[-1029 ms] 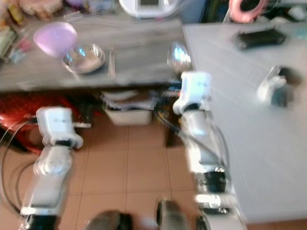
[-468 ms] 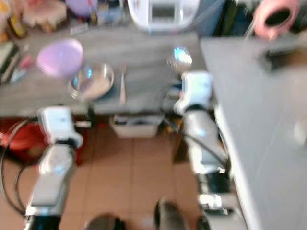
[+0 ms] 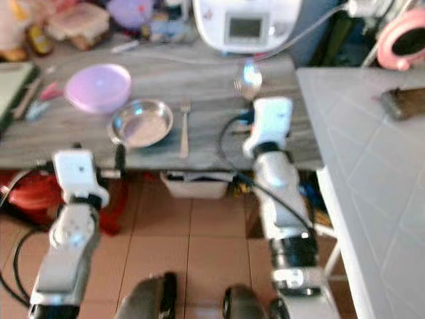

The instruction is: Setting the table

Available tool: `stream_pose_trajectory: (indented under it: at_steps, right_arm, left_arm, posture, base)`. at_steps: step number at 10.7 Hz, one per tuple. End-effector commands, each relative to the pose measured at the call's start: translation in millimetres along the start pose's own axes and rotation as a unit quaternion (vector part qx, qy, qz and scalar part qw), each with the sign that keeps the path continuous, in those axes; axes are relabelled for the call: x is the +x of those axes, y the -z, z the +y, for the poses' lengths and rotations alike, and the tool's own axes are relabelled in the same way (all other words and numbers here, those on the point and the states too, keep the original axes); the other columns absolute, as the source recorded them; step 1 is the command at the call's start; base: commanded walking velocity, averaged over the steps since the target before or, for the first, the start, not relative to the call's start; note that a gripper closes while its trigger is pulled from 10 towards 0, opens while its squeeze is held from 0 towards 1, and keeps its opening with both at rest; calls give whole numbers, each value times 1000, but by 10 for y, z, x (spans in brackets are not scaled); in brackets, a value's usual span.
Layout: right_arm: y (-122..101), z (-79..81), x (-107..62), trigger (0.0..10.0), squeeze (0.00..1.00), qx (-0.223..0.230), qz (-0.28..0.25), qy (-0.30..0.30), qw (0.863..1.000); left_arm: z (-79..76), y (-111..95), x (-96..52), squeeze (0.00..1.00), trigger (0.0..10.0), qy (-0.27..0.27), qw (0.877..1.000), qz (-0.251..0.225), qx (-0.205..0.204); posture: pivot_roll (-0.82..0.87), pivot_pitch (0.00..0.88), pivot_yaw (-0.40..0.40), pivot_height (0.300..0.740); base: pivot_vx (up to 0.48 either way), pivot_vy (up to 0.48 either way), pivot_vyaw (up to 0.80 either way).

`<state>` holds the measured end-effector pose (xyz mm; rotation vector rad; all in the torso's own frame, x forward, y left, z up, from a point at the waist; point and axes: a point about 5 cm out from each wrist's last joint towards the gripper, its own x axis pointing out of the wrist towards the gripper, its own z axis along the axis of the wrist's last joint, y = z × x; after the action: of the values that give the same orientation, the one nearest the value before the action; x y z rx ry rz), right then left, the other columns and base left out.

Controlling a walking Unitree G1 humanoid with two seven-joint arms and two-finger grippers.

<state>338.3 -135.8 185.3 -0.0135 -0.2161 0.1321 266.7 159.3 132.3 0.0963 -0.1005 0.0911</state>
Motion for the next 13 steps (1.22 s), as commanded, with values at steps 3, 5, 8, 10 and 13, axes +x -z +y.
stream_pose_trajectory:
  at_steps: [3,5,8,10,13]
  right_arm:
    - [-30,20,14,10000,0,7,-9,2,1000]
    - [-11,-31,-1,10000,0,9,-4,20,1000]
    - [26,-75,-1,10000,0,15,6,34,999]
    - [11,-80,14,10000,0,22,3,42,999]
    - [87,-267,73,10000,0,56,31,121,991]
  left_arm:
    - [41,-34,-14,0,10000,-2,1000,-3,5]
    - [42,-43,-19,0,10000,-3,1000,-3,0]
    - [59,-44,-34,0,10000,-5,1000,0,4]
    - [79,-58,-50,0,10000,-8,1000,1,5]
    - [101,-64,-100,0,10000,-7,1000,7,6]
  posture:
    - [32,180,22,740]
    - [32,186,24,740]
    - [40,199,28,740]
    - [48,214,33,740]
    - [64,241,43,740]
  base:
    - [80,0,302]
    - [0,0,0]
    - [0,0,196]
    - [0,0,400]
    - [0,0,0]
